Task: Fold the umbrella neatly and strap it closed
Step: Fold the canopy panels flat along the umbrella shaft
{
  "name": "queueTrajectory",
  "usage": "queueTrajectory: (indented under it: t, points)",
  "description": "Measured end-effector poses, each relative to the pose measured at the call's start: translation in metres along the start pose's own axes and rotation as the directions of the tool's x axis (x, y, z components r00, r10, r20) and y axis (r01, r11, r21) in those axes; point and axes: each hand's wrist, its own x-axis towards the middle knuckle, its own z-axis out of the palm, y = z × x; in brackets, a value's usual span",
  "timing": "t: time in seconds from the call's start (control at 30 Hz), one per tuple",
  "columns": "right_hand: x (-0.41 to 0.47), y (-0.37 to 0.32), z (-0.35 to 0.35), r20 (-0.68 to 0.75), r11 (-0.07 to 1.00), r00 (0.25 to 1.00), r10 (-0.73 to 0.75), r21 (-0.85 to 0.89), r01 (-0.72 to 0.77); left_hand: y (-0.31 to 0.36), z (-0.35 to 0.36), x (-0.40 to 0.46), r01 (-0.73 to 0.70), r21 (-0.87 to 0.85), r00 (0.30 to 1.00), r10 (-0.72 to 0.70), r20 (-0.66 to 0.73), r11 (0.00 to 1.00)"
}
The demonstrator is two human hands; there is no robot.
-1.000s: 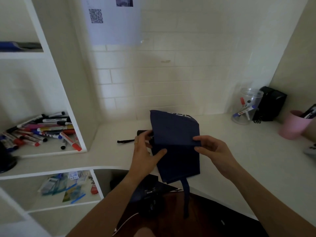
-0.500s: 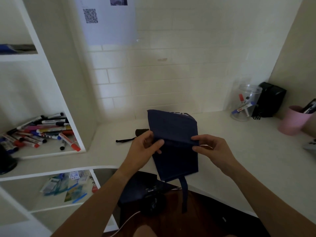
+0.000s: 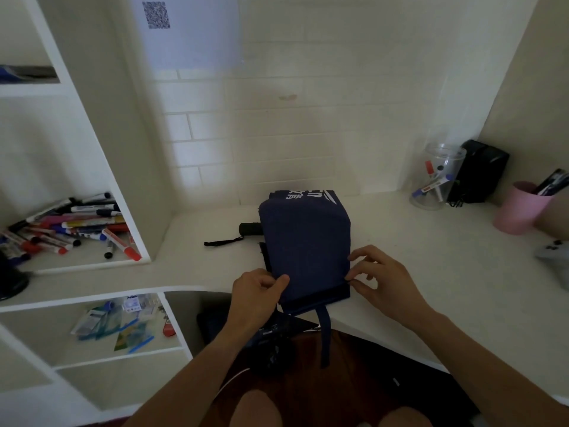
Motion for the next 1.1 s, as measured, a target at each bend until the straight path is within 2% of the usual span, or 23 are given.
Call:
queueTrajectory:
  t: [0.13,0.27,0.37,0.43,0.5,0.6,0.67,0.73,0.8,0.87,0.9,0.97,1.03,1.1]
  points:
    - [-0.004,0.004,0.005,0.082,1.000,0.997,0.003,-0.013,-0.002,-0.004,0.002,-0.006,-0.086,0.200,0.996,0.086,0.011,0.976]
    - [-0.006,0.002,0.003,0.170,0.997,0.985,0.032,-0.069,-0.020,-0.016,0.006,-0.008,-0.167,0.382,0.985,0.173,0.019,0.909]
    - [0.009,-0.017,0.000,0.032,0.999,0.999,-0.001,-0.054,0.003,-0.021,0.008,-0.008,-0.199,0.423,0.978,0.209,0.022,0.884]
    - [0.023,-0.031,0.005,-0.023,0.995,0.997,-0.072,-0.077,0.070,-0.022,0.009,-0.007,-0.208,0.437,0.975,0.220,0.022,0.875]
    - [0.030,-0.033,0.018,0.084,0.980,0.991,-0.101,-0.166,0.113,-0.023,0.008,-0.005,-0.221,0.441,0.973,0.230,0.033,0.870]
    - [0.026,-0.018,0.037,0.344,0.961,0.939,0.002,-0.259,0.093,-0.023,0.006,-0.005,-0.229,0.451,0.973,0.221,0.072,0.863]
    - [0.022,-0.010,0.042,0.450,0.962,0.892,0.034,-0.258,0.093,-0.020,0.003,-0.004,-0.223,0.497,0.973,0.218,0.071,0.838]
    - [0.020,-0.008,0.044,0.494,0.962,0.869,0.035,-0.253,0.104,-0.011,-0.003,-0.001,-0.263,0.515,0.946,0.322,-0.027,0.816]
    - [0.019,-0.009,0.044,0.511,0.964,0.858,0.042,-0.245,0.099,0.008,-0.005,0.005,-0.430,0.488,0.849,0.524,-0.068,0.759]
    - [0.019,-0.009,0.045,0.519,0.970,0.853,0.049,-0.229,0.084,0.017,0.002,0.015,-0.606,0.488,0.763,0.632,0.133,0.628]
    - [0.019,-0.008,0.044,0.529,0.972,0.847,0.056,-0.224,0.076,0.014,0.006,0.019,-0.646,0.508,0.748,0.605,0.273,0.570]
    - [0.016,-0.004,0.040,0.559,0.971,0.824,0.092,-0.232,0.049,-0.006,0.009,0.020,-0.630,0.562,0.776,0.437,0.454,0.536]
    - [0.012,0.003,0.035,0.600,0.964,0.785,0.154,-0.265,0.013,-0.029,0.009,0.020,-0.581,0.585,0.808,0.309,0.502,0.566]
    - [0.011,0.005,0.032,0.619,0.956,0.761,0.193,-0.293,-0.004,-0.037,0.007,0.024,-0.565,0.583,0.812,0.271,0.517,0.583]
